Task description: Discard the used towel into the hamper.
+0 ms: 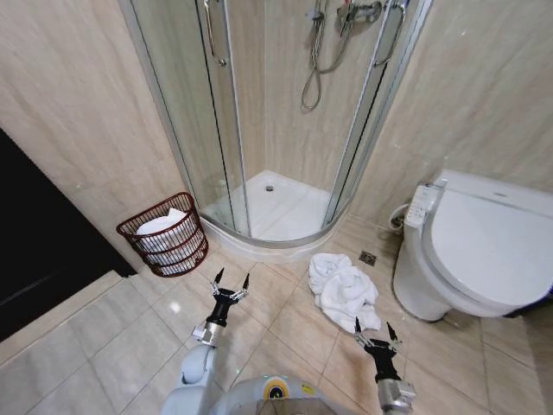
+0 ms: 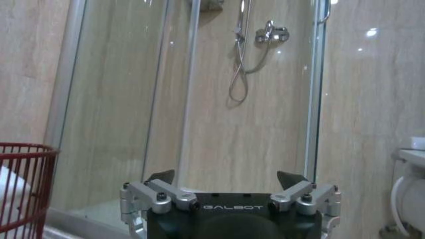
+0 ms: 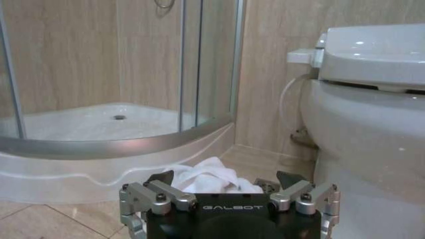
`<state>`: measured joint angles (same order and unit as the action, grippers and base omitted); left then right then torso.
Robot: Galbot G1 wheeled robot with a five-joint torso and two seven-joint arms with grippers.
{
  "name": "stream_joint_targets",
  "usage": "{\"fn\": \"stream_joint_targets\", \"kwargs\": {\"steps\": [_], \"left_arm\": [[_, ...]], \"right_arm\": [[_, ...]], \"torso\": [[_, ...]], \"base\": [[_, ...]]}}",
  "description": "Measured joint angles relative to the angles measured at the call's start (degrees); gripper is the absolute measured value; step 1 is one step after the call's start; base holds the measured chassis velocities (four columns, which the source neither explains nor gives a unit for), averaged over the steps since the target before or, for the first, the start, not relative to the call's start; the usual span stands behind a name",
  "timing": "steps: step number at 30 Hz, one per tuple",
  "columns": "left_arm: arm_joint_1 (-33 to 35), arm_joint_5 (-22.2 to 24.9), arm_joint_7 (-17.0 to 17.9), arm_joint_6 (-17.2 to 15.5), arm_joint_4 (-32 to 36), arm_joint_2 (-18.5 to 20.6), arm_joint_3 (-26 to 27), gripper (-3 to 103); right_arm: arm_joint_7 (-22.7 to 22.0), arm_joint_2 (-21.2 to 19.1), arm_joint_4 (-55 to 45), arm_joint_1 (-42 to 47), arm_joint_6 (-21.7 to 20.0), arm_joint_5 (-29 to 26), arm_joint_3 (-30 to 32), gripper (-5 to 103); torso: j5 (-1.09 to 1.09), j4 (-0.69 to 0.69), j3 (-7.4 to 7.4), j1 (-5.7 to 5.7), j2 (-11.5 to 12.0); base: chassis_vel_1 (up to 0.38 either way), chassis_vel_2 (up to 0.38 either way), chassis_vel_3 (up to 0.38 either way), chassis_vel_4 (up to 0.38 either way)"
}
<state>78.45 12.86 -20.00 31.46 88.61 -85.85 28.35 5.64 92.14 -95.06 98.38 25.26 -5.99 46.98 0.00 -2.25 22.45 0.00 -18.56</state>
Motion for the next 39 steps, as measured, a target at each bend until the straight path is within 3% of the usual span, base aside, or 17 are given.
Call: {"fn": "stream_joint_targets", "kwargs": {"steps": [24, 39], "left_arm": [[0.0, 0.0, -0.2, 0.2, 0.2, 0.0, -0.2, 100], [-0.5, -0.3, -0.6, 0.1, 0.1, -0.2, -0.6, 100]], "right_arm": [[0.0, 0.0, -0.3, -0.2, 0.1, 0.4, 0.1, 100], [2.3, 0.0, 0.7, -0.8, 0.1, -0.8, 2.0, 100]], "torso": [[0.00, 0.01, -0.65, 0.00, 0.6], [0.00, 0.02, -0.59, 0.00, 0.5]], "base": [[0.000, 0.000, 0.000, 0.000], [-0.003, 0.002, 0.002, -0.003]]}}
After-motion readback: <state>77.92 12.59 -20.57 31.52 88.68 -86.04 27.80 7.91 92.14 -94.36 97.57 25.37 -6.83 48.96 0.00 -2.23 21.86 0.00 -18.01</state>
